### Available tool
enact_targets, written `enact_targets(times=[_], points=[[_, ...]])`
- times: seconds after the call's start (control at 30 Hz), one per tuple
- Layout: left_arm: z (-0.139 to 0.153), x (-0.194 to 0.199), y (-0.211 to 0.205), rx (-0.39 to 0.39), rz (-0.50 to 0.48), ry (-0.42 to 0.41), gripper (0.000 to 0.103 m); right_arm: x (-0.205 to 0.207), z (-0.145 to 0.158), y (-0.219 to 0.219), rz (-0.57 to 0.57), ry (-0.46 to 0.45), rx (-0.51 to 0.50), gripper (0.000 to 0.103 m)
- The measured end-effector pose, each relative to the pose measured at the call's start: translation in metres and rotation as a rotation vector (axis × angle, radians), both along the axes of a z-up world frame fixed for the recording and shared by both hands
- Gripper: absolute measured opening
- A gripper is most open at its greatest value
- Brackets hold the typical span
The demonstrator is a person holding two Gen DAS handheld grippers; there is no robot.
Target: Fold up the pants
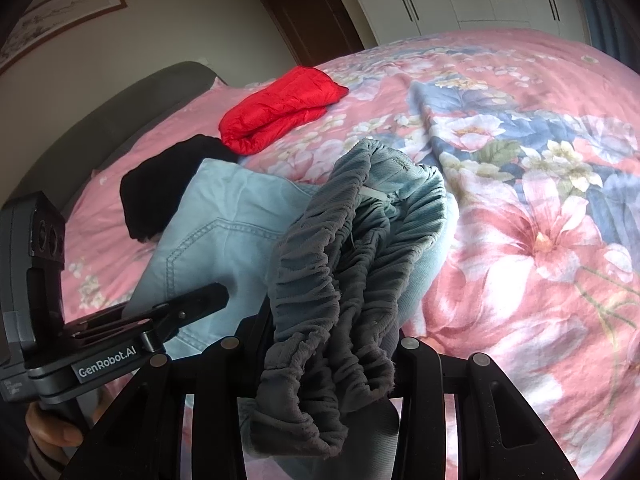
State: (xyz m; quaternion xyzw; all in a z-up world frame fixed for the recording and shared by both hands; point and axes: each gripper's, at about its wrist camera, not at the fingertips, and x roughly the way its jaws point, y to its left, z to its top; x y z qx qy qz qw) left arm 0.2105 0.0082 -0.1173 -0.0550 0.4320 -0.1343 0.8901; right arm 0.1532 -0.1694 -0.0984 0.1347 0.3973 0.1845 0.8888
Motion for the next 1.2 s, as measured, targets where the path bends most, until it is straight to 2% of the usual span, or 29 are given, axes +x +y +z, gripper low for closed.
enact_targets(times=[1.07,1.2], points=[[-0.012,0.005,0.003,0.062,0.011,0.04,0.034,0.005,-0.007,-0.003,-0.02,0.044,-0.018,0.041],[-0.014,0.007,0.004,0.065,0.014,0.048,0.037,0.005,-0.009,-0.004,-0.021,0.046,-0.022,0.041]])
